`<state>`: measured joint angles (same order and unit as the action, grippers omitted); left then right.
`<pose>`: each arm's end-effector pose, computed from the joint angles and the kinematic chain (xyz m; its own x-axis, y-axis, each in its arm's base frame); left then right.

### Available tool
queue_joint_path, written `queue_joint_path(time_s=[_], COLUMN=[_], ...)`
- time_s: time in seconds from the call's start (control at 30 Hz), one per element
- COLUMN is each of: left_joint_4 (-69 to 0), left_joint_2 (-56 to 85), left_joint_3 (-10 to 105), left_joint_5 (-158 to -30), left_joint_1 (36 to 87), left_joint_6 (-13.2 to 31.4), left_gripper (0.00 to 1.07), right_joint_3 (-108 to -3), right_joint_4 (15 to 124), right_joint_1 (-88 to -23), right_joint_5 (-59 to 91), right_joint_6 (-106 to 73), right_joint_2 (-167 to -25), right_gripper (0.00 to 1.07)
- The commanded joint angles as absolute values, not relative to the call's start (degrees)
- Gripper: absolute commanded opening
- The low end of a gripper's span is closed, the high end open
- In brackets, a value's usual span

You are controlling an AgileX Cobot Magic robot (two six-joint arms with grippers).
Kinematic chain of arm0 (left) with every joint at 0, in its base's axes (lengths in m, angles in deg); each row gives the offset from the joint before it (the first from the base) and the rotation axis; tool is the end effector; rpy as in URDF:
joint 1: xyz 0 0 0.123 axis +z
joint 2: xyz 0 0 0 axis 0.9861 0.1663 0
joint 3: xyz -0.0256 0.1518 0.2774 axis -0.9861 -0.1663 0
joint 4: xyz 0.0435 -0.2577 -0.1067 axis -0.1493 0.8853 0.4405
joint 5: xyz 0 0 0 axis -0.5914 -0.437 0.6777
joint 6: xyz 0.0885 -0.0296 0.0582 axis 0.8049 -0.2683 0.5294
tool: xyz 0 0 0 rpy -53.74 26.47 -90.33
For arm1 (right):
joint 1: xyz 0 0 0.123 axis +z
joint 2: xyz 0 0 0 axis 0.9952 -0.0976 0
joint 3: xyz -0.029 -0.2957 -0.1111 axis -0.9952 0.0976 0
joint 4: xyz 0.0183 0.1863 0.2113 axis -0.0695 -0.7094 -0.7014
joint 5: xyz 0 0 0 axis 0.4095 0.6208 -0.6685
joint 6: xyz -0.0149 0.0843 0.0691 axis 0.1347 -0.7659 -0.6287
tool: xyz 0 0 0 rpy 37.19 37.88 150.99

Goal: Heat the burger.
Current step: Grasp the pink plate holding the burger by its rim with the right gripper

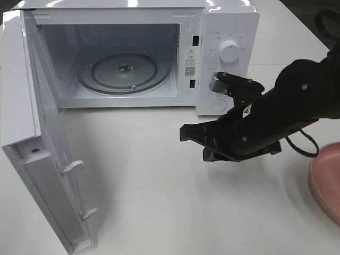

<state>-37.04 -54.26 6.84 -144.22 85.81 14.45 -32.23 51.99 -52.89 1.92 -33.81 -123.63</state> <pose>0.0038 -0.0198 0.2900 -0.4295 0.0173 -0.9029 0.0963 0.9950 -0.0267 0.2848 0.1820 0.1471 -0.8950 0.0330 -0.4449 -0.1196 0.9430 0.3106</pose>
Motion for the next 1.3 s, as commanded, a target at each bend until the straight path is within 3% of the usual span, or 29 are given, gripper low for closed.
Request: queue_joint_path(time_s=[0.03, 0.53, 0.63, 0.7, 0.8, 0.83, 0.9, 0.93, 1.0, 1.07, 1.3], left_joint_4=[-36.5, -36.5, -36.5, -36.5, -36.5, -36.5, -36.5, -36.5, -36.5, -36.5, -36.5], left_joint_2=[-55.2, -55.2, -55.2, -55.2, -55.2, -55.2, -55.2, -55.2, -55.2, -55.2, -55.2], left_joint_3=[6.7, 6.7, 6.7, 6.7, 6.7, 6.7, 6.7, 6.7, 6.7, 6.7, 6.7], left_joint_5=[-144.3, -144.3, -144.3, -144.3, -144.3, -144.3, -144.3, -144.3, -144.3, -144.3, -144.3], left_joint_1=[86.0, 86.0, 86.0, 86.0, 86.0, 86.0, 86.0, 86.0, 86.0, 86.0, 86.0], left_joint_6=[14.2, 14.2, 14.2, 14.2, 14.2, 14.2, 14.2, 14.2, 14.2, 14.2, 14.2], left_gripper=[1.00, 1.00, 1.00, 1.00, 1.00, 1.00, 1.00, 1.00, 1.00, 1.00, 1.00], right_joint_3=[-33.8, -34.5, -34.5, -34.5, -34.5, -34.5, -34.5, -34.5, -34.5, -34.5, -34.5], right_joint_4=[59.4, 78.1, 79.9, 82.4, 82.6, 83.4, 83.8, 84.7, 85.2, 86.2, 86.4], right_joint_1=[-53.1, -53.1, -53.1, -53.1, -53.1, -53.1, -53.1, -53.1, -53.1, -53.1, -53.1], right_joint_5=[-4.7, -23.5, -26.1, -28.3, -28.6, -28.9, -28.9, -29.0, -29.0, -29.0, -31.7], right_joint_6=[-32.8, -33.0, -33.0, -33.0, -33.0, -33.0, -33.0, -33.0, -33.1, -34.3, -35.1], right_joint_2=[-121.2, -112.5, -110.6, -108.4, -108.1, -107.4, -107.1, -106.7, -106.6, -106.2, -106.2], right_gripper=[0.03, 0.13, 0.20, 0.37, 0.42, 0.52, 0.58, 0.70, 0.75, 0.90, 0.90])
